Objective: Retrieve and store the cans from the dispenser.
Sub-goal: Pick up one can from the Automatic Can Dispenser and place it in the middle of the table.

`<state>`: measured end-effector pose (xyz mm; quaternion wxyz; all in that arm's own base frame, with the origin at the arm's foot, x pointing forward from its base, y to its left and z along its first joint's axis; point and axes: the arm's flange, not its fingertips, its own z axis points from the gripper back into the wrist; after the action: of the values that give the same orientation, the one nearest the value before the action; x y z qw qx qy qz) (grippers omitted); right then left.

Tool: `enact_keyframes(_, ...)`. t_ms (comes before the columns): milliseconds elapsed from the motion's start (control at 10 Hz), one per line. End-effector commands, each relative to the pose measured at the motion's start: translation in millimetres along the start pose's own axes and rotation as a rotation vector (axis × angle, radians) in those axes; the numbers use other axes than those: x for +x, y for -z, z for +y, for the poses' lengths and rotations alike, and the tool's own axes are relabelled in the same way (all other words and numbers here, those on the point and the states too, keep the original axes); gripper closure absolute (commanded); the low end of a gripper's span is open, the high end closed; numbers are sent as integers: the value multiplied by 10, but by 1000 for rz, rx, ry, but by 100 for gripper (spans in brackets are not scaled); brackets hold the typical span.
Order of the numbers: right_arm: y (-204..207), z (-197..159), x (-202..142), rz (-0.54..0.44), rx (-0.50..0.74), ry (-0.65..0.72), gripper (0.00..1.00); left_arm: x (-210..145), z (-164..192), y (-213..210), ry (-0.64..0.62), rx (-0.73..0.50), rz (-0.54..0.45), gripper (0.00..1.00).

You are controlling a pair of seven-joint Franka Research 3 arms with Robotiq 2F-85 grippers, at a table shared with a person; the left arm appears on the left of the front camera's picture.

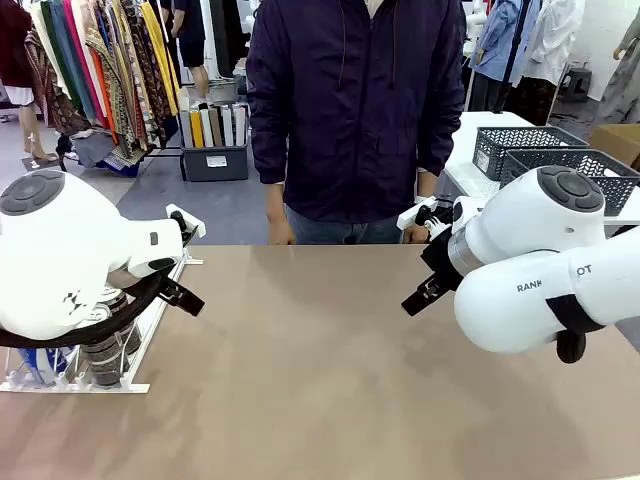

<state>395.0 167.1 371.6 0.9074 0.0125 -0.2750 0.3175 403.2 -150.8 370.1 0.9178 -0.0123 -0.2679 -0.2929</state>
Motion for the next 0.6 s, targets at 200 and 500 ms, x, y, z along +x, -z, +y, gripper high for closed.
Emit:
enact_keyframes(200,0,0,0,0,0,0,0,1,0,-2,0,0,-1,0)
enact_keyframes(500,0,0,0,0,0,0,0,1,0,-2,0,0,-1,0)
